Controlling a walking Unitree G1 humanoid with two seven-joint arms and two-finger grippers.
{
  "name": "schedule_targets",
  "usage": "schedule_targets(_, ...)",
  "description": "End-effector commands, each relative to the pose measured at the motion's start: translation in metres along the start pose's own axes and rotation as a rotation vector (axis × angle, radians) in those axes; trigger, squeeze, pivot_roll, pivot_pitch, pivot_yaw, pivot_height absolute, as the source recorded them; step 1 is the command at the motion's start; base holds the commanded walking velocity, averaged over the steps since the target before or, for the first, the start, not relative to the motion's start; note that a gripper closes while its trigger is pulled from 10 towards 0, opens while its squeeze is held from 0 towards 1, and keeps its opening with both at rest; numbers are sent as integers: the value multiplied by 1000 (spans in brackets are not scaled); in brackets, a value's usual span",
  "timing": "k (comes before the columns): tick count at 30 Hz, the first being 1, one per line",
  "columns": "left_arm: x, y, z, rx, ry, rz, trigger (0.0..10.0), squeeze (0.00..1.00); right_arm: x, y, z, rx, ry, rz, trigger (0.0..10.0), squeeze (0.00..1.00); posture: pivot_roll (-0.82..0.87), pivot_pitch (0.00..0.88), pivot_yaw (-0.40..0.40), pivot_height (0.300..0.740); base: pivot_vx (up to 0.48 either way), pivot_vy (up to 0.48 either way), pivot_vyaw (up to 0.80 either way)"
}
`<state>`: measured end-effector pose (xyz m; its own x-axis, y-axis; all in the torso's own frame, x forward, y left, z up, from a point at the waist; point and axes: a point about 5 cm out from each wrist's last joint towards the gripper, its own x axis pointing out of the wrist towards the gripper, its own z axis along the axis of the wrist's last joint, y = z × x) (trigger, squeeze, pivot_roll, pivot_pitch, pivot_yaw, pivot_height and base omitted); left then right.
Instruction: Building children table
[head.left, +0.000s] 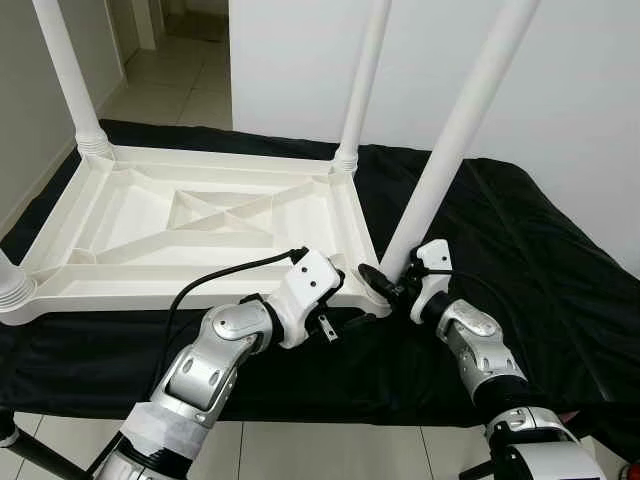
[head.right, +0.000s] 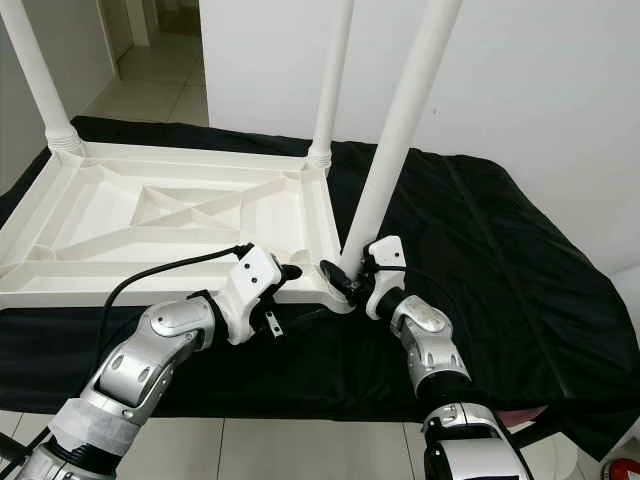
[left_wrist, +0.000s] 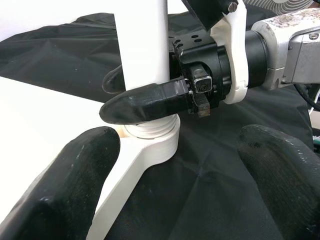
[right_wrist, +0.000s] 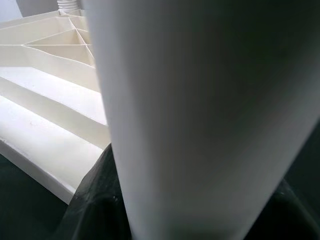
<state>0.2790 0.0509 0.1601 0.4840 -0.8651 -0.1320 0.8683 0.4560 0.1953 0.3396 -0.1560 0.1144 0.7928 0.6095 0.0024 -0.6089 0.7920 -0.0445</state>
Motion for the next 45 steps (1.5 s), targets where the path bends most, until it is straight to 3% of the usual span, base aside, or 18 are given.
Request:
schedule_targets(1,2,-1,1,10,-1,18,10000,0,-3,4,-14,6,68,3,9765,0,9,0,-83,740,0,0,0)
schedule_targets(8,2,-2,1,5,1,13,10000,0,-4,5,-19,16,101,-82,10000,0,6,0,-82,740,0,0,0)
schedule_targets(14,3,-4,0,1,1,9,10000,0,-1,9,-18,155,97,-362,10000,0,1,0,-90,740,0,0,0)
schedule_targets(19,4,-6,1,-5,-6,9,10000,0,-3,14,-18,205,98,-538,10000,0,-5,0,-93,740,0,0,0)
schedule_targets(24,5,-8,1,-3,-7,2,10000,0,-7,28,-16,194,106,-739,10000,0,-8,0,-101,740,0,0,0)
schedule_targets(27,5,-8,0,-4,-7,2,10000,0,-8,38,-13,190,112,-801,10000,0,-7,0,-102,740,0,0,0)
schedule_targets(30,5,-8,1,-6,-8,1,10000,0,-5,45,-10,191,106,-772,10000,0,-7,0,-105,740,0,0,0)
schedule_targets(35,5,-8,0,-7,-8,0,10000,0,-7,44,-5,190,91,-765,10000,0,-7,0,-108,740,0,0,0)
schedule_targets(36,5,-9,0,-7,-7,0,10000,0,-8,43,-3,194,86,-768,10000,1000,-6,0,-112,740,0,0,0)
schedule_targets(45,4,-10,0,-11,-10,5,10000,0,-15,42,3,179,36,-729,10000,1000,-2,0,-117,740,0,0,0)
